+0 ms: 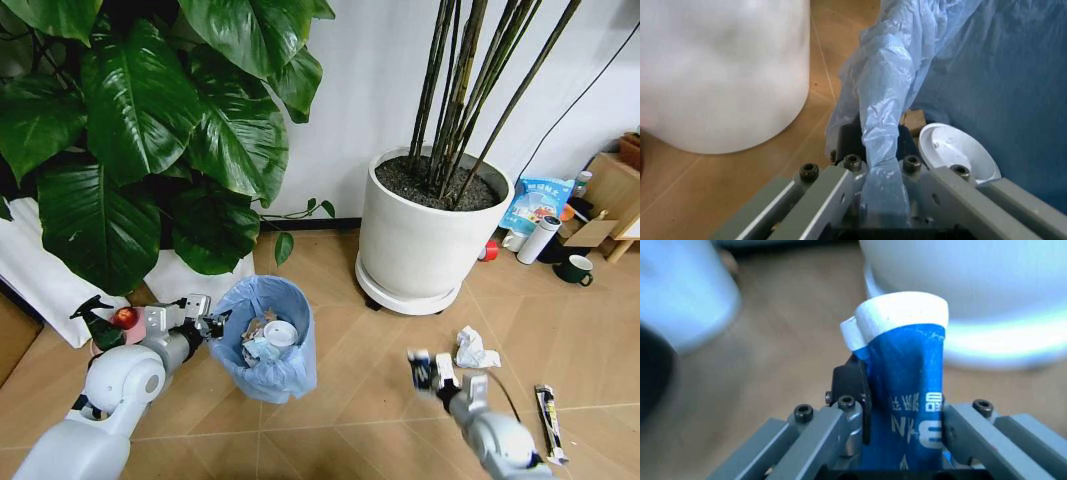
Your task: Pick up the trash bin and place the garbage on the floor into it.
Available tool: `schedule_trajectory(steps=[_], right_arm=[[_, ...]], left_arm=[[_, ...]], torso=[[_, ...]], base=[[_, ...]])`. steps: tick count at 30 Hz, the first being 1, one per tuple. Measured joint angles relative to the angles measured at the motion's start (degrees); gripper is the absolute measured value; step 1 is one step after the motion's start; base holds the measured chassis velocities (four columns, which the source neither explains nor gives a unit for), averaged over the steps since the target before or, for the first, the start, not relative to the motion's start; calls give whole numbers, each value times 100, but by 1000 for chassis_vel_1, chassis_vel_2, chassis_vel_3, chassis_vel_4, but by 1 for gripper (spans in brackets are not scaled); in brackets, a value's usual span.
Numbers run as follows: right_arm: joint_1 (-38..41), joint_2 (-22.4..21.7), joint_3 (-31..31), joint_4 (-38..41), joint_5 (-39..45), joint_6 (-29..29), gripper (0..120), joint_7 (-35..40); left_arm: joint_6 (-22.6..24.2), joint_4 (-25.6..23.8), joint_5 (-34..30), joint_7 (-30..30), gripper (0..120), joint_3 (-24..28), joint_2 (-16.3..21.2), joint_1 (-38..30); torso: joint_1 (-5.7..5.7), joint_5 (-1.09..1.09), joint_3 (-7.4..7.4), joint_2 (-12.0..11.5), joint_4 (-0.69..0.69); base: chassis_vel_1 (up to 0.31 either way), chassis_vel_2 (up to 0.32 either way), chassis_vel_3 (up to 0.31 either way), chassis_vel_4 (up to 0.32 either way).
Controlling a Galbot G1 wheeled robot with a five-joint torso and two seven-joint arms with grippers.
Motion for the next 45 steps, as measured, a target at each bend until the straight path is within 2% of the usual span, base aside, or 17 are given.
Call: schedule_trajectory(steps=[6, 8, 11, 13, 14, 17, 18, 21, 24, 26, 34, 39, 41, 43, 45], right_arm=[[696, -472, -347, 548, 441, -213, 8, 88], [1204, -790, -705, 794, 824, -387, 8, 88], [1550, -957, -1041, 908, 1140, -486, 8, 94], [2087, -1088, -1665, 955, 1513, -558, 8, 86], [2087, -1088, -1665, 955, 1513, -558, 8, 86], [2979, -1004, -2549, 884, 1904, -595, 8, 89], [2979, -1004, -2549, 884, 1904, -595, 8, 89], [3511, -805, -3088, 820, 2053, -599, 8, 156], [3642, -722, -3273, 807, 2102, -599, 8, 197], [3851, -556, -3665, 798, 2198, -599, 8, 264], [3971, -345, -4218, 733, 2196, -664, 8, 315], [3885, -318, -4338, 642, 2009, -708, 28, 397], [3876, -309, -4345, 635, 1991, -706, 31, 407], [3861, -288, -4351, 625, 1961, -690, 43, 427], [3860, -282, -4351, 624, 1958, -687, 44, 431]], left_arm=[[2, 23, 2, 0, 0, 46, 3, -30], [3, 40, 4, 0, 0, 77, 6, -56], [3, 57, 8, 0, 0, 101, 6, -72], [5, 88, 22, 0, 0, 158, -1, -109], [5, 88, 22, 0, 0, 158, -1, -109], [6, 124, 32, -7, 0, 250, -9, -179], [6, 124, 32, -7, 0, 250, -9, -179], [6, 152, 56, -4, 0, 286, -3, -232], [6, 165, 58, 0, 0, 297, -3, -258], [6, 201, 59, 13, 0, 328, 7, -337], [6, 270, 47, 18, 0, 402, -18, -461], [6, 275, 47, 8, 0, 406, -40, -469], [6, 275, 47, 7, 0, 407, -43, -469], [6, 275, 47, 6, 0, 411, -48, -469], [6, 275, 47, 5, 0, 411, -48, -468]], torso=[[0, 0, 0, 0, 1], [0, 0, 0, 0, 0], [0, 0, 0, 0, 1], [0, 1, 1, -1, 1], [0, 1, 1, -1, 1], [0, 0, 0, 0, 0], [0, 0, 0, 0, 0], [0, -2, 0, 0, 2], [0, -1, 0, -1, 3], [0, -1, 0, 0, 2], [0, 0, 0, 0, 0], [0, 1, -1, 0, 0], [-1, 1, -1, 0, 0], [0, 1, -1, 0, 0], [0, 0, -1, 0, 0]], base=[[0, 0, 0, 0], [0, 0, 0, 0], [0, 0, 0, 0], [0, 0, 0, 0], [0, 0, 0, 0], [0, 0, 0, 0], [0, 0, 0, 0], [0, 0, 0, 0], [0, 0, 0, 0], [0, 0, 0, 0], [0, 0, 0, 0], [0, 0, 0, 0], [0, 0, 0, 0], [0, 0, 0, 0], [0, 0, 0, 0]])
